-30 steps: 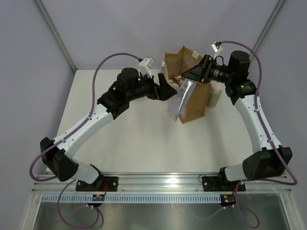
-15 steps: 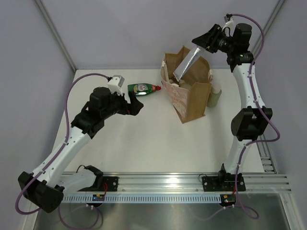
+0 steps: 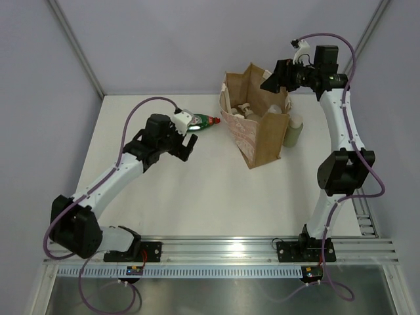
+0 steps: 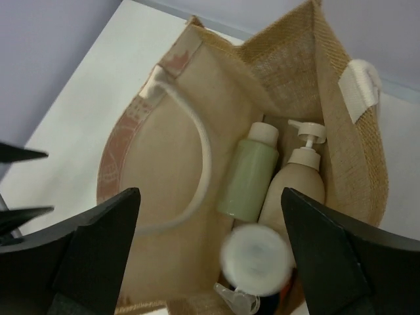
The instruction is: Place the personal care products into the canvas bag
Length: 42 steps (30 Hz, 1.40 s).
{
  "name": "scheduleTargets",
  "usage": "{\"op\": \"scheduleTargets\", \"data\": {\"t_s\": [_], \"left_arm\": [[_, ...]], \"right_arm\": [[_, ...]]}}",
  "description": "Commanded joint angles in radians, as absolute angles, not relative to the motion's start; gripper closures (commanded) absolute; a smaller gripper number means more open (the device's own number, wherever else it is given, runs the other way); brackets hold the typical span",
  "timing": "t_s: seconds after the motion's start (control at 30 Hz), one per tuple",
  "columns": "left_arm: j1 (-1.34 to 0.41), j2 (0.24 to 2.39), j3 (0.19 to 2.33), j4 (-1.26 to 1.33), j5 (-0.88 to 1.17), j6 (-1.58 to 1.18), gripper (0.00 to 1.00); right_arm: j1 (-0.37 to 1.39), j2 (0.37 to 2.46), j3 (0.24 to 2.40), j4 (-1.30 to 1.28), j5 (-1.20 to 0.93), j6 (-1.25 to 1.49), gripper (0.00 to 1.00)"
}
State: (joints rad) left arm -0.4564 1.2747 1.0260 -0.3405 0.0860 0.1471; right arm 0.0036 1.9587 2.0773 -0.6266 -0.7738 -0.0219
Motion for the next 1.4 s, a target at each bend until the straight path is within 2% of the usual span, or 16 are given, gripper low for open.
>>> {"op": "scheduleTargets", "data": {"t_s": [0.0,0.17,0.23,0.4,0.53,0.63,0.77,1.03,1.23,1.37], "left_arm": [[-0.433,1.412,1.135,-0.287,0.109,0.352,0.01],[-0.422,1.574,1.229,-0.247,0.106,0.458,0.01],[-0.411,1.656,1.285,-0.229,0.107,0.509,0.01],[-0.37,1.837,1.428,-0.256,0.192,0.665,0.01],[-0.335,2.015,1.661,-0.356,0.201,0.761,0.01],[-0.308,2.158,1.867,-0.48,0.234,0.807,0.01],[-0.285,2.29,2.04,-0.615,0.343,0.815,0.01],[-0.288,2.394,2.083,-0.676,0.359,0.744,0.01],[-0.299,2.418,2.026,-0.68,0.246,0.67,0.01],[-0.299,2.41,2.032,-0.71,0.23,0.595,0.08]], "right_arm": [[0.008,1.777,2.088,-0.707,-0.83,-0.218,0.01],[0.008,1.66,2.04,-0.775,-0.851,-0.25,0.01],[0.008,1.562,1.984,-0.778,-0.934,-0.265,0.0],[0.008,1.341,1.663,-0.781,-1.127,-0.356,0.01],[0.008,1.195,1.436,-0.824,-1.17,-0.439,0.01],[0.008,1.135,1.362,-0.816,-1.178,-0.465,0.01],[0.008,1.075,1.261,-0.733,-1.198,-0.425,0.01],[-0.064,1.055,1.256,-0.719,-1.265,-0.396,0.0],[-0.081,1.009,1.25,-0.722,-1.289,-0.384,0.01],[-0.083,0.989,1.247,-0.736,-1.287,-0.388,0.01]]}}
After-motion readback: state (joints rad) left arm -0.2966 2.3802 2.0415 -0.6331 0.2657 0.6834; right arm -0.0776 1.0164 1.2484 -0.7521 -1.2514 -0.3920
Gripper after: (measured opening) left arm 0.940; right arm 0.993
